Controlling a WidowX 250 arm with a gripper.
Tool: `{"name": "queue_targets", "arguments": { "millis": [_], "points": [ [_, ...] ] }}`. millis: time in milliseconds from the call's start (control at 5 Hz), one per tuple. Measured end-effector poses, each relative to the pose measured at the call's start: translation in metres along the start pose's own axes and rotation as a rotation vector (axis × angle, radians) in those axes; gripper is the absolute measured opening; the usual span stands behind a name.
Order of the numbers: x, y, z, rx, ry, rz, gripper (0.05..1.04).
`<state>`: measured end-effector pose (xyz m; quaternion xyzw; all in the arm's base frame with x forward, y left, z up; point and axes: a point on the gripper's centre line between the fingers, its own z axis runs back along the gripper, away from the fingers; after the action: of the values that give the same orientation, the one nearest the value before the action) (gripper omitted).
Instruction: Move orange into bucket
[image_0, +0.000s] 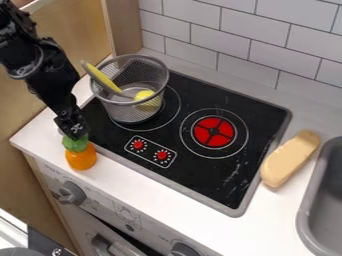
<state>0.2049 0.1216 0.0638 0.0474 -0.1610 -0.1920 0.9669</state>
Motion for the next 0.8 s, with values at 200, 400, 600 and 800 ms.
{"name": "queue_targets", "arguments": {
  "millis": [200, 400, 600, 800],
  "points": [
    [0.001, -0.006, 0.005, -0.007, 0.022, 0.039, 0.999],
    [0.005, -0.012, 0.015, 0.007, 0.028, 0.063, 0.999],
    [0.002, -0.018, 0.015, 0.009, 0.02, 0.066, 0.999],
    [-0.002, -0.021, 0.01, 0.025, 0.009, 0.067, 0.999]
  ]
}}
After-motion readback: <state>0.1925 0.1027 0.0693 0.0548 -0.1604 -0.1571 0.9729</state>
